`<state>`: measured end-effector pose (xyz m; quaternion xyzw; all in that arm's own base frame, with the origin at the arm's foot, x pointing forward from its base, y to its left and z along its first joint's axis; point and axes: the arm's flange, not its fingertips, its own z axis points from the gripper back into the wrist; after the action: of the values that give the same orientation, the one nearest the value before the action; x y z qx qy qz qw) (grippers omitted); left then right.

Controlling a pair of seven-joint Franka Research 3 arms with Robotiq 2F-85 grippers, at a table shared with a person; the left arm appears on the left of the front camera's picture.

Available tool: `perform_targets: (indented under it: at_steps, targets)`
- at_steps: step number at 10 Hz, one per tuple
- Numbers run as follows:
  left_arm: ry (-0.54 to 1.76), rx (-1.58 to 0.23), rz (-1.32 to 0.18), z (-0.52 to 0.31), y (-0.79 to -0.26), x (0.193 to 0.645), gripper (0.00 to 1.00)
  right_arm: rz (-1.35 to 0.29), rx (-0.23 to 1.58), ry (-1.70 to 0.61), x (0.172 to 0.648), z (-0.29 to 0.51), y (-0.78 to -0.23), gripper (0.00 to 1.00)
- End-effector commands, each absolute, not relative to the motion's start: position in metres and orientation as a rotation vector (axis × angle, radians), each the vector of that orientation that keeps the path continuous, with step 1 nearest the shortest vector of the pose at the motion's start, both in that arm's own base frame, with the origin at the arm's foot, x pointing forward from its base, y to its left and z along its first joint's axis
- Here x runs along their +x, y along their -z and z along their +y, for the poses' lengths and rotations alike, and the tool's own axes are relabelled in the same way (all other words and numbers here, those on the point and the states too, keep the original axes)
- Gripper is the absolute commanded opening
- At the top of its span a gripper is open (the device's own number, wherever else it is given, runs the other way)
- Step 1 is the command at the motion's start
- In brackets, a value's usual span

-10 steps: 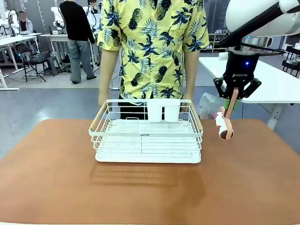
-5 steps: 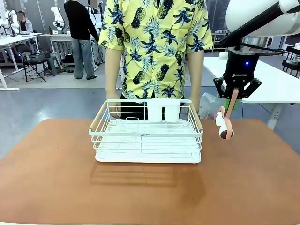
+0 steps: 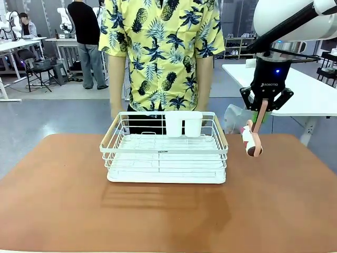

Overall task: Clean the table.
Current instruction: Place the Lint Roller down when the Dish drying rack is positioned in the middle of the table.

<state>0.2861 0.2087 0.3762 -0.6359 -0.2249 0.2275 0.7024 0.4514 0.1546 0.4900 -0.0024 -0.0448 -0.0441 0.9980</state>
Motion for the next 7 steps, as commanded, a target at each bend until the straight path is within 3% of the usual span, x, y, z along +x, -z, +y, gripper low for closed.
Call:
perform_targets:
  at_steps: [1, 3, 4, 7]
  targets:
    - [-0.479, -1.416, -0.508, 0.211, -0.377, 0.282, 1.0, -0.091, -0.007, 0.099, 0.449, 0.156, -0.495, 0.21]
    - [-0.479, -1.416, -0.508, 0.211, -0.377, 0.282, 1.0, -0.09, -0.005, 0.088, 0.451, 0.155, -0.49, 0.21]
    - [-0.479, -1.416, -0.508, 0.211, -0.377, 0.282, 1.0, -0.169, 0.021, 0.395, 0.465, 0.148, -0.491, 0.21]
    - [-0.479, -1.416, -0.508, 0.211, -0.377, 0.282, 1.0, -0.122, 0.112, 0.727, 0.481, 0.123, -0.493, 0.21]
